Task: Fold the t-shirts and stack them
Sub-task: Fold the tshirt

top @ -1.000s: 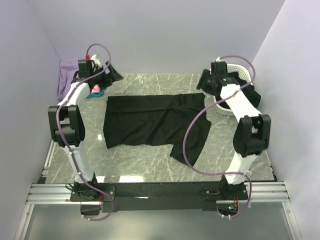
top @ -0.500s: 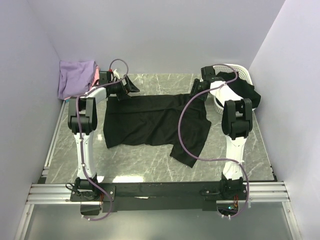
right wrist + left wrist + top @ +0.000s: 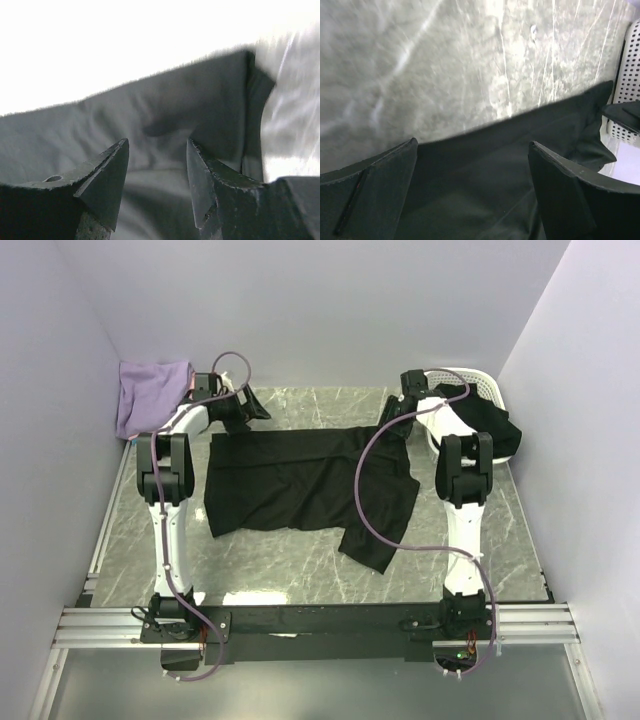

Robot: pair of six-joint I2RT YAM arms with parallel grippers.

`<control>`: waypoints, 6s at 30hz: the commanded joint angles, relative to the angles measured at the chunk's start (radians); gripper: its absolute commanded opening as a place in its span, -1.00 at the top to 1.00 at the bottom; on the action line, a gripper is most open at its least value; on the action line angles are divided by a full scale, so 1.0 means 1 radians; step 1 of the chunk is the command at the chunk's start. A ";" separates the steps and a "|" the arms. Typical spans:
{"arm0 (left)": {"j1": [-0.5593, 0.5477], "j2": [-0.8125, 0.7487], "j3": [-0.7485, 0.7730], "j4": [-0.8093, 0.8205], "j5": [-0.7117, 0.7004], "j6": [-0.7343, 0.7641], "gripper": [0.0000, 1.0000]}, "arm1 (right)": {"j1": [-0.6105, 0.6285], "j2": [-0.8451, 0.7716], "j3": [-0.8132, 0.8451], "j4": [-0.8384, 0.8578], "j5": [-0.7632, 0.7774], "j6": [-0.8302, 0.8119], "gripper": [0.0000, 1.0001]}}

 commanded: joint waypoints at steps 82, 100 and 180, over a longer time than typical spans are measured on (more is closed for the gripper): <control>-0.202 -0.650 -0.689 0.274 -0.264 -0.029 -0.99 | 0.451 -0.216 -0.284 0.051 0.578 -0.251 1.00; -0.202 -0.625 -0.672 0.249 -0.249 -0.026 -0.99 | 0.495 -0.353 -0.304 -0.112 0.453 -0.216 0.76; -0.181 -1.334 -1.304 -0.061 -0.775 -0.253 0.98 | 0.359 -1.531 -1.488 0.061 0.259 0.398 1.00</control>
